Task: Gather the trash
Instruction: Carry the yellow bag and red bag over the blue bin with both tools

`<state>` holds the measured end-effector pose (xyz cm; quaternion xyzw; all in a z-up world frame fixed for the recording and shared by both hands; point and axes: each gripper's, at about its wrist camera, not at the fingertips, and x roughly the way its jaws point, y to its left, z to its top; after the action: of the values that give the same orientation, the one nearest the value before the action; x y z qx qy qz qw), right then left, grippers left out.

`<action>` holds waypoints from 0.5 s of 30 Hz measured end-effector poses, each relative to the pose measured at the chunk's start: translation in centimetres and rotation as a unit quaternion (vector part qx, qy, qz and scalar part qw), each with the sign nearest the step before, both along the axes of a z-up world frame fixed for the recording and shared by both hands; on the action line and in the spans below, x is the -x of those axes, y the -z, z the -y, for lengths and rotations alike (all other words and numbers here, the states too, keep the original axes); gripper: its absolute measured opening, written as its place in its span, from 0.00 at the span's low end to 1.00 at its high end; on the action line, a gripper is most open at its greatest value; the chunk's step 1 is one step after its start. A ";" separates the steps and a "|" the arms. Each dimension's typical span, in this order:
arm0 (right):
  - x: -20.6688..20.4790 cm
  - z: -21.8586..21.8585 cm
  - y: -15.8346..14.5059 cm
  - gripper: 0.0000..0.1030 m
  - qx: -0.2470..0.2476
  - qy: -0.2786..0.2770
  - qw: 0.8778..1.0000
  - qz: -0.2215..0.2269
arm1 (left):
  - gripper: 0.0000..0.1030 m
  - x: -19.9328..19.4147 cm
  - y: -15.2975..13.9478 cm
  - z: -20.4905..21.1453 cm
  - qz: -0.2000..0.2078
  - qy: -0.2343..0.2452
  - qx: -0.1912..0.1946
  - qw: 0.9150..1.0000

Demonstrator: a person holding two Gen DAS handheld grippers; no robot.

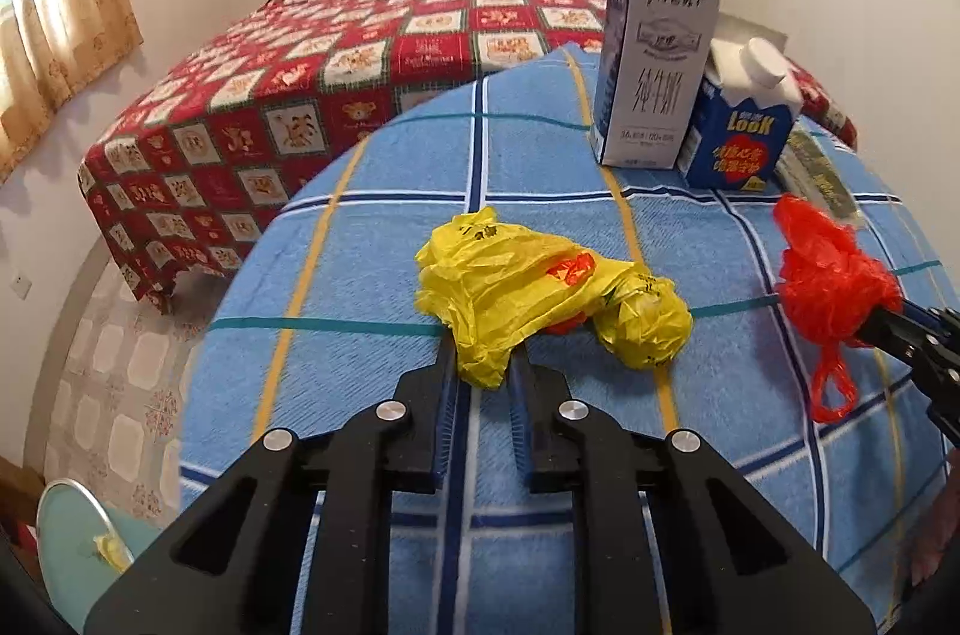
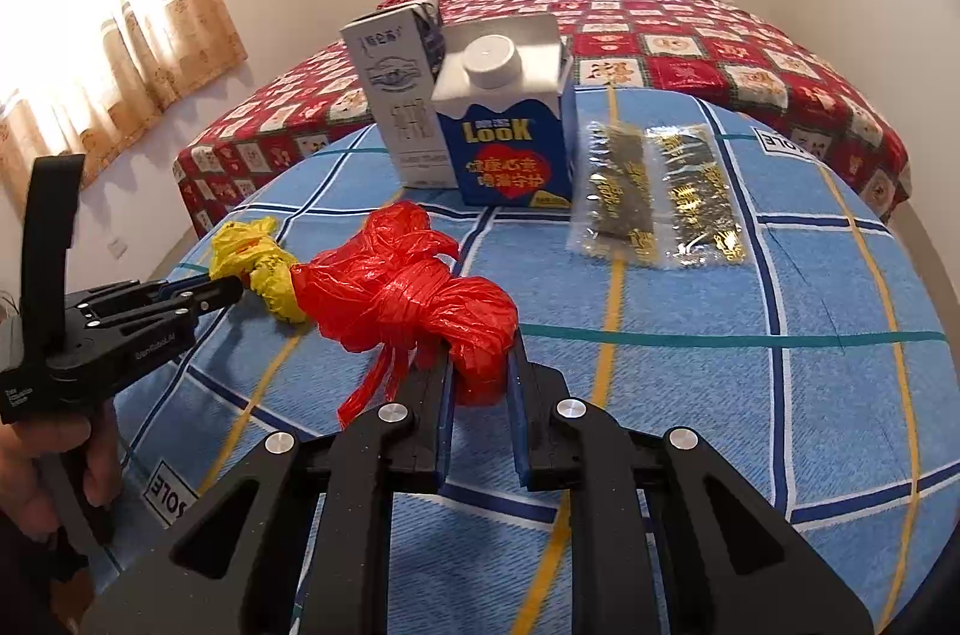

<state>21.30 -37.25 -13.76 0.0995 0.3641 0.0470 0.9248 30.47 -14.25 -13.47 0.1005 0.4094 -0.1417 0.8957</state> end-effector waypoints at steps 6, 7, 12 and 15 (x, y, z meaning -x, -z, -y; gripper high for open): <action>0.6 -1.7 -0.9 0.16 0.003 -0.020 1.000 0.009 | 0.15 2.8 -1.5 -3.4 0.021 -0.024 -0.003 0.999; 0.7 -2.1 -0.9 0.16 0.003 -0.024 1.000 0.011 | 0.15 3.2 -1.7 -4.1 0.022 -0.029 -0.002 0.999; 1.4 -5.0 -1.5 0.16 0.006 -0.052 0.998 0.021 | 0.15 5.6 -2.1 -8.4 0.028 -0.064 0.002 0.998; 1.7 -6.5 -1.9 0.16 0.006 -0.065 0.998 0.024 | 0.15 7.0 -2.2 -10.7 0.033 -0.081 0.001 0.996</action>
<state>19.59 -30.77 -11.84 0.0693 0.3479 0.1073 0.9288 23.51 -3.60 -11.25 0.0703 0.3858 -0.0655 0.9176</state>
